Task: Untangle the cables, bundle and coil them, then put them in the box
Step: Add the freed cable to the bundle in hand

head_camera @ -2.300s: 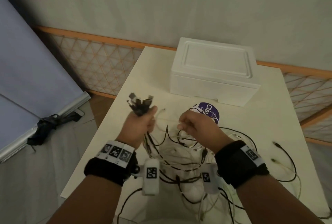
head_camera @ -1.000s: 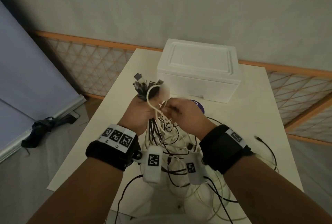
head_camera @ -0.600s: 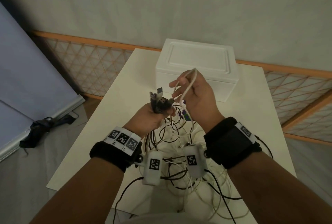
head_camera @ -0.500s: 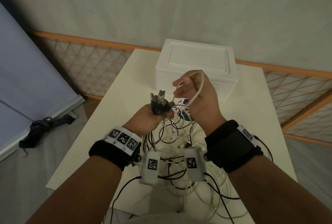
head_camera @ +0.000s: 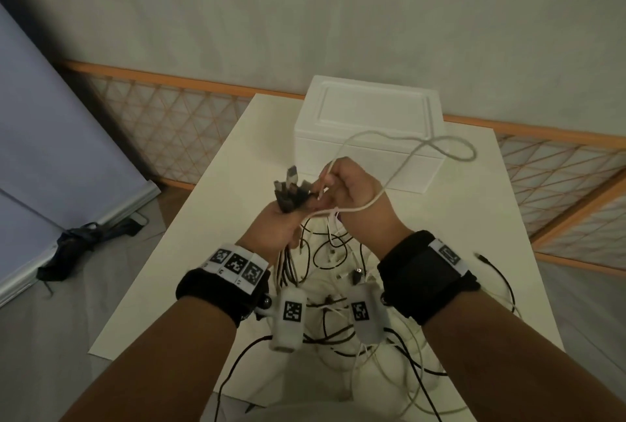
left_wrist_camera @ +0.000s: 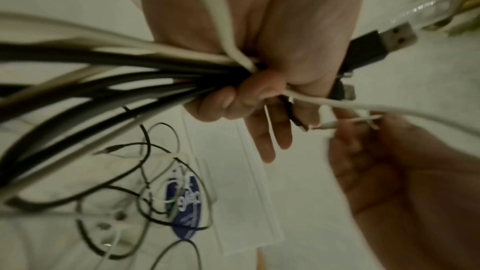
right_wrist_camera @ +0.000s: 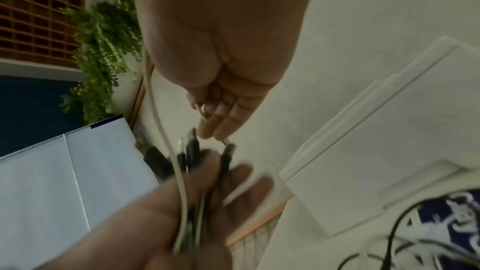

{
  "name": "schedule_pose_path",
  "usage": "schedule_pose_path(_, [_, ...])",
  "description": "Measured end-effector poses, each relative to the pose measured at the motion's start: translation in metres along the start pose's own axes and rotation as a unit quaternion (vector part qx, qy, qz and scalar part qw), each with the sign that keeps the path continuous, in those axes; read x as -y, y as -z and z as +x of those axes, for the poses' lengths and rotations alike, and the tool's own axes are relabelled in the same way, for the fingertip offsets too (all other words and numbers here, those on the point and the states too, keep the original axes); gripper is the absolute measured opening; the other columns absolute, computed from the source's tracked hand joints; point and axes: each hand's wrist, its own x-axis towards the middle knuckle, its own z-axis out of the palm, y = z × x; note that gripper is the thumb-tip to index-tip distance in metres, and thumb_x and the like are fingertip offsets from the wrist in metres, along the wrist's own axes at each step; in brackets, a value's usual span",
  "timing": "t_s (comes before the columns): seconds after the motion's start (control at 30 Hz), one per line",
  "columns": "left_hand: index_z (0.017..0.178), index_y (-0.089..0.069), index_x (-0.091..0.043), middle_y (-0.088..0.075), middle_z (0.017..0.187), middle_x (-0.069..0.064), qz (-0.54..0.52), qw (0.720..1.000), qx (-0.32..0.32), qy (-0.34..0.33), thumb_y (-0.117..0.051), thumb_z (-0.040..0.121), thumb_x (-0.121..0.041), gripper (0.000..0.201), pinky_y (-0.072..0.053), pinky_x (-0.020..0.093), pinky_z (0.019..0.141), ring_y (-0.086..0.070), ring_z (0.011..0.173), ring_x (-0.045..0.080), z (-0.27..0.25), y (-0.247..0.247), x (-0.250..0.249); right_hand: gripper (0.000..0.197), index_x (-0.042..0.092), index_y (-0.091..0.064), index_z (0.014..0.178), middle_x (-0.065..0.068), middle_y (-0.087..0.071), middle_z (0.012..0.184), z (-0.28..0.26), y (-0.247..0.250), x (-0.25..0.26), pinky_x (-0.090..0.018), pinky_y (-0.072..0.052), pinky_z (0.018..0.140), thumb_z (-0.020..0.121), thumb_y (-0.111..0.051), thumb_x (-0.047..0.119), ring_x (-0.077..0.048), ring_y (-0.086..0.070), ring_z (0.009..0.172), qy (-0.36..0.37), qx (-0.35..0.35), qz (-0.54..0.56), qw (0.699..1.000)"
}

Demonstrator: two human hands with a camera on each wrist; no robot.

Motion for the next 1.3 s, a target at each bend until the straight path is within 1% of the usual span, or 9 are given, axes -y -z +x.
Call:
schedule_pose_path(0.17, [0.091,-0.064,-0.011,-0.076,0.093,0.005,-0.026,0.996,-0.08,0.026,-0.055,0.096,-0.031,0.022,-0.036,0.02,0.042,-0.04,0.04,0.01,0.005,0.019,0.019,0.017,0.021,-0.051,0.09,-0.002,-0.065,0.079,-0.008,0.043,-0.029,-0.032,-0.045,0.063,0.097,-0.037,0.027,-0.02,-0.059,0.07,-0.052,-0.013,-0.26,0.964])
schedule_pose_path(0.33, [0.067,-0.048,-0.015,-0.047,0.046,-0.002,-0.155,0.975,-0.156,0.032,-0.058,0.094,-0.031,0.033,-0.033,0.026,0.046,-0.039,0.039,0.011,0.008,0.041,0.015,0.029,0.02,-0.055,0.12,-0.007,-0.057,0.122,-0.066,0.099,-0.115,-0.034,-0.046,0.092,0.094,-0.044,0.028,-0.025,-0.057,0.111,-0.263,0.219,-0.543,0.767])
schedule_pose_path(0.43, [0.068,-0.043,-0.018,-0.031,0.042,-0.007,-0.176,0.968,-0.175,0.046,-0.06,0.094,-0.029,0.033,-0.027,0.023,0.043,-0.028,0.038,0.008,0.008,0.04,0.011,0.025,0.021,-0.06,0.112,-0.008,-0.057,0.117,-0.073,0.114,-0.11,-0.032,-0.045,0.09,0.088,-0.052,0.019,-0.024,-0.057,0.106,-0.298,0.121,-0.464,0.826])
schedule_pose_path(0.6, [0.068,-0.044,-0.018,-0.033,0.042,-0.009,-0.135,0.973,-0.185,0.041,-0.06,0.094,-0.03,0.032,-0.027,0.022,0.04,-0.027,0.037,0.008,0.01,0.026,0.008,0.011,0.019,-0.057,0.08,0.003,-0.059,0.081,-0.046,0.086,-0.027,-0.027,-0.041,0.068,0.078,-0.056,0.008,-0.018,-0.054,0.073,-0.134,-0.132,-0.288,0.939])
schedule_pose_path(0.73, [0.065,-0.042,-0.018,-0.033,0.043,-0.008,-0.194,0.971,-0.136,0.014,-0.057,0.095,-0.028,0.035,-0.027,0.022,0.042,-0.028,0.037,0.007,0.0,0.007,-0.007,0.033,0.018,-0.057,0.109,0.009,-0.057,0.097,-0.038,0.02,0.019,-0.02,-0.042,0.077,0.077,-0.059,0.014,-0.006,-0.054,0.086,-0.01,0.035,-0.212,0.977])
schedule_pose_path(0.87, [0.052,-0.039,-0.018,-0.032,0.041,-0.006,-0.214,0.972,-0.08,-0.052,-0.054,0.095,-0.031,0.048,-0.026,0.023,0.044,-0.028,0.036,0.007,-0.014,-0.013,-0.029,0.081,0.018,-0.029,0.133,0.005,-0.06,0.108,-0.035,-0.034,0.009,-0.019,-0.049,0.081,0.071,-0.08,0.026,-0.007,-0.06,0.094,-0.143,0.25,-0.083,0.954])
schedule_pose_path(1.0, [0.056,-0.036,-0.019,-0.028,0.043,-0.007,-0.29,0.951,-0.078,-0.069,-0.058,0.085,-0.04,0.043,-0.024,0.023,0.043,-0.023,0.036,0.006,-0.017,0.006,-0.047,0.045,0.017,-0.043,0.108,-0.005,-0.063,0.089,-0.042,-0.036,-0.01,-0.037,-0.05,0.068,0.073,-0.071,0.02,-0.023,-0.061,0.079,-0.122,0.281,-0.196,0.932])
schedule_pose_path(1.13, [0.053,-0.037,-0.022,-0.026,0.045,-0.009,-0.377,0.908,-0.173,-0.062,-0.052,0.096,-0.043,0.049,-0.022,0.02,0.041,-0.021,0.039,0.007,-0.012,0.071,-0.055,0.019,0.022,-0.05,0.096,-0.001,-0.064,0.094,-0.054,0.006,-0.031,-0.032,-0.043,0.068,0.079,-0.058,0.027,-0.024,-0.06,0.091,-0.083,0.306,-0.421,0.85])
schedule_pose_path(1.3, [0.05,-0.037,-0.021,-0.027,0.046,-0.008,-0.424,0.881,-0.21,-0.005,-0.049,0.094,-0.049,0.053,-0.02,0.018,0.043,-0.024,0.04,0.007,-0.012,0.124,-0.038,0.009,0.024,-0.052,0.095,0.0,-0.062,0.083,-0.064,0.05,-0.035,-0.034,-0.044,0.075,0.087,-0.05,0.027,-0.025,-0.059,0.082,-0.076,0.216,-0.467,0.854])
